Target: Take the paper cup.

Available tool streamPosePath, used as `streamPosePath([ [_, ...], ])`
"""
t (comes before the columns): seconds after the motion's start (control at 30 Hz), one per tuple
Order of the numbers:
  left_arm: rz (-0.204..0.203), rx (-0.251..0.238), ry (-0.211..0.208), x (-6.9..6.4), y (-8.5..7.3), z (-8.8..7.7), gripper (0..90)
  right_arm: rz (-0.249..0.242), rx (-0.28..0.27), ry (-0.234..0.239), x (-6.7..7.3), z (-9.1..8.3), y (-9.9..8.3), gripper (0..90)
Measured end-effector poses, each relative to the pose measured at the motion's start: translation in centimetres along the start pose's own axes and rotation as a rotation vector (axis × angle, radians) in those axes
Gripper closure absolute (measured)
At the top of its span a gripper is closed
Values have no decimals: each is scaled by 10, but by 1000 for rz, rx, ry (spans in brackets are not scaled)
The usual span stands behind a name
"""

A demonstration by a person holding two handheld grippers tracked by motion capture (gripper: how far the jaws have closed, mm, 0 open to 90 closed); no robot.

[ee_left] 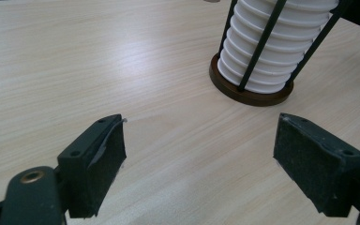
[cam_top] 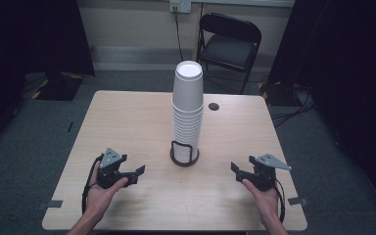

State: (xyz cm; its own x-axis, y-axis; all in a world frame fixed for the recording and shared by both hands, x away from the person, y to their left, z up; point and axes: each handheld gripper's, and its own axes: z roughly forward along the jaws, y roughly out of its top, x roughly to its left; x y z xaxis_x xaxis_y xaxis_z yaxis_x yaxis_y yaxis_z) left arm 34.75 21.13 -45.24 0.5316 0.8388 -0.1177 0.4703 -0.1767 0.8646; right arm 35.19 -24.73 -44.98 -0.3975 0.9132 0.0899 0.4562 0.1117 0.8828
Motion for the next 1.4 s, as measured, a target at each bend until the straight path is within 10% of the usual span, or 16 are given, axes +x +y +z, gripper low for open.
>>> streamPosePath([
  [1.4,-21,-5,20,0,-2,1,173,-78,-122,202,29,-7,81,203],
])
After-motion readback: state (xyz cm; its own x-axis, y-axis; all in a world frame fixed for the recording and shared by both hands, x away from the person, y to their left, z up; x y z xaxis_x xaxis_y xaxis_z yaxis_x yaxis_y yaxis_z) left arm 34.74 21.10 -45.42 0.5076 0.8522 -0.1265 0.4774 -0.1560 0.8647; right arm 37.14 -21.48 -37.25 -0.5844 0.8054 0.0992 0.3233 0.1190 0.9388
